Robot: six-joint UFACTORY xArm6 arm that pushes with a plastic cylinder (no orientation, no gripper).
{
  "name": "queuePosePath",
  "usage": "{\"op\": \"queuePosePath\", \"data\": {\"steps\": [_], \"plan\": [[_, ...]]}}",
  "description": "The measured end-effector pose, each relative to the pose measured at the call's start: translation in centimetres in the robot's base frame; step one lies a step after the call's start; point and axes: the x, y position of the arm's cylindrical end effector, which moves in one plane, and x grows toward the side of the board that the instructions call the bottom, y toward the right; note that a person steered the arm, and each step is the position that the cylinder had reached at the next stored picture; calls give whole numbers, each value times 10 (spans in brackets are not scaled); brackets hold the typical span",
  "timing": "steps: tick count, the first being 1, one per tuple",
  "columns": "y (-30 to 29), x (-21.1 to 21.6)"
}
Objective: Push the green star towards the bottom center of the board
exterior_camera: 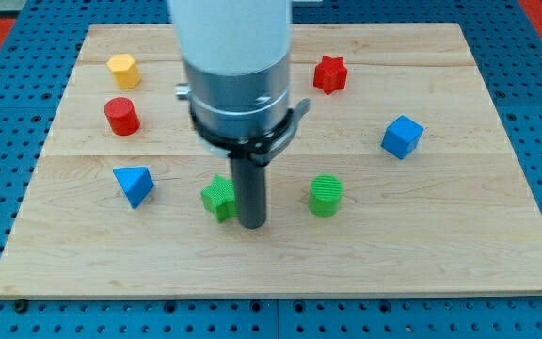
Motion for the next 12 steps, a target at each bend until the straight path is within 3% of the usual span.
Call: {"op": "queuePosePath", "data": {"steps": [1,4,5,6,7,9,12], "plan": [[-18,-9],[48,-38],[29,-48],[70,-37],[41,-33],[20,25],[-1,42]]}}
